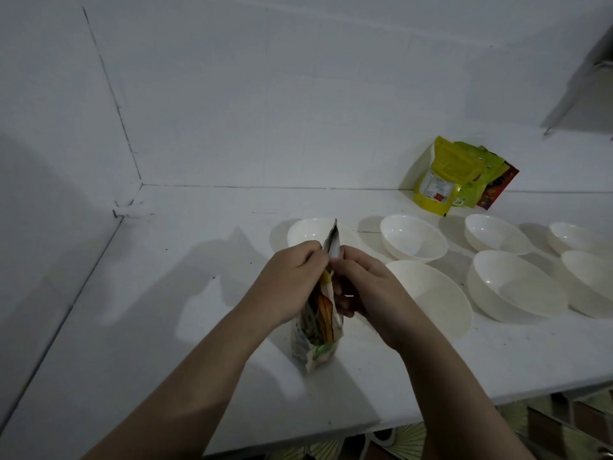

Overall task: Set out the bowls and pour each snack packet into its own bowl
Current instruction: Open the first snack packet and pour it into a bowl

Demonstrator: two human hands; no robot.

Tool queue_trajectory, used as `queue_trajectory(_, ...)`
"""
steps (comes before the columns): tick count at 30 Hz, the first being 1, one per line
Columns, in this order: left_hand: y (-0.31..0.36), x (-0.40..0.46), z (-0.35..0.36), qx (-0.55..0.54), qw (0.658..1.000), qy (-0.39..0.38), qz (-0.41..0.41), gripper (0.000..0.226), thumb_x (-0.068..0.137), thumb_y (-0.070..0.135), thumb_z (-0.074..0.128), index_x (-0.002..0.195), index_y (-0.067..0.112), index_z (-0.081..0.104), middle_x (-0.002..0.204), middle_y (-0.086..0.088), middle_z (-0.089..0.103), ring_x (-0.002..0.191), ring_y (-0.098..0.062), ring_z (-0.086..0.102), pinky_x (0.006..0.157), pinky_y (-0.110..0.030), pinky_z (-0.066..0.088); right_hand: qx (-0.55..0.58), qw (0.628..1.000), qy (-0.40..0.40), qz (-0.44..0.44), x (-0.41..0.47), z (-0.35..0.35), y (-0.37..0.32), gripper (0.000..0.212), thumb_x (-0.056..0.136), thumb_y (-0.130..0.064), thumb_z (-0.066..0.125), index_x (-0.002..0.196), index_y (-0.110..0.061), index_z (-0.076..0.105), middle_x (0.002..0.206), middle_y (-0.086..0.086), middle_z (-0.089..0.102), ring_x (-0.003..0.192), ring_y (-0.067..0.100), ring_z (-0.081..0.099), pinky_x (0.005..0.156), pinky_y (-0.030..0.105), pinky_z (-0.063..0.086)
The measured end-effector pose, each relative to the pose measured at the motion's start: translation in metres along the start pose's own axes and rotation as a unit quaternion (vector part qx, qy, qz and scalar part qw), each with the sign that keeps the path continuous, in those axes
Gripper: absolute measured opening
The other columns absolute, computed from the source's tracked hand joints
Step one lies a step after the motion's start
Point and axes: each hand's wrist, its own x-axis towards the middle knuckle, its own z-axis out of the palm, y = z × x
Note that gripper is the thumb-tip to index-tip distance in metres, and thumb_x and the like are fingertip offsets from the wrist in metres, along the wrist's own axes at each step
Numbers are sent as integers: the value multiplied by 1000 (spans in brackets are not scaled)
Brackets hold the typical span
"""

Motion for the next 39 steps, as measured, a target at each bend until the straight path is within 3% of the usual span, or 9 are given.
queue_trajectory(6,-3,1,-8,24,999,41,27,34,94,20,45,62,14,34,60,-3,36,55,-14,34,57,-33,28,-105,990,96,-23,0,-9,-9,24,89,-11,49,74,7,46,58,4,48,56,17,41,52,32,34)
queue_trajectory(11,-6,-1,-20,78,991,84,64,28,92,25,46,71,6,48,64,-11,55,52,-9,37,53,-27,31,-243,953,177,-37,-12,-23,-19,24,81,-23,51,65,-5,51,55,3,54,56,17,47,57,41,44)
queue_trajectory(14,0,-5,-13,85,992,59,68,28,93,27,48,72,9,47,61,-4,51,49,-6,36,51,-23,30,-265,957,119,10,-17,-14,-25,16,87,-34,54,92,-19,55,79,2,65,67,18,62,65,46,58)
queue_trajectory(16,3,-6,-9,118,992,18,43,24,90,31,53,74,15,44,64,1,50,53,-7,39,53,-25,31,-230,970,17,82,-21,-8,-28,25,93,-27,53,117,-28,46,98,-1,63,81,18,67,65,36,62)
queue_trajectory(22,5,-4,-18,36,979,-153,-128,40,90,31,56,120,27,30,121,-1,43,101,-16,53,70,-31,50,-191,974,-28,120,-22,-9,-19,45,102,-21,34,142,-42,39,130,-2,60,107,19,64,72,26,61)
queue_trajectory(27,4,-3,-10,-77,980,-116,-142,39,92,14,51,120,28,28,115,-3,49,94,-18,57,68,-31,51,-164,984,22,70,-23,-1,-19,31,107,-32,30,114,-40,59,114,-6,66,94,8,66,60,15,55)
queue_trajectory(30,-1,0,-20,-85,985,-94,-120,30,97,12,45,116,30,29,108,-5,56,83,-19,56,68,-33,46,-148,984,60,75,-19,-3,-17,35,107,-32,31,133,-29,54,122,3,63,94,17,67,63,20,59)
queue_trajectory(35,-7,-1,-38,-96,984,-130,-76,26,94,14,48,103,36,37,122,7,56,86,-20,56,73,-38,48,-120,985,82,93,-16,-8,-16,34,107,-31,31,124,-23,60,114,5,67,91,24,70,71,29,61)
queue_trajectory(39,-14,-3,-37,-181,969,-145,-85,29,86,42,57,110,31,44,110,9,61,98,-12,59,92,-41,51,-114,985,111,69,-13,-7,-16,32,107,-29,32,111,-25,63,110,3,68,93,20,68,62,23,57)
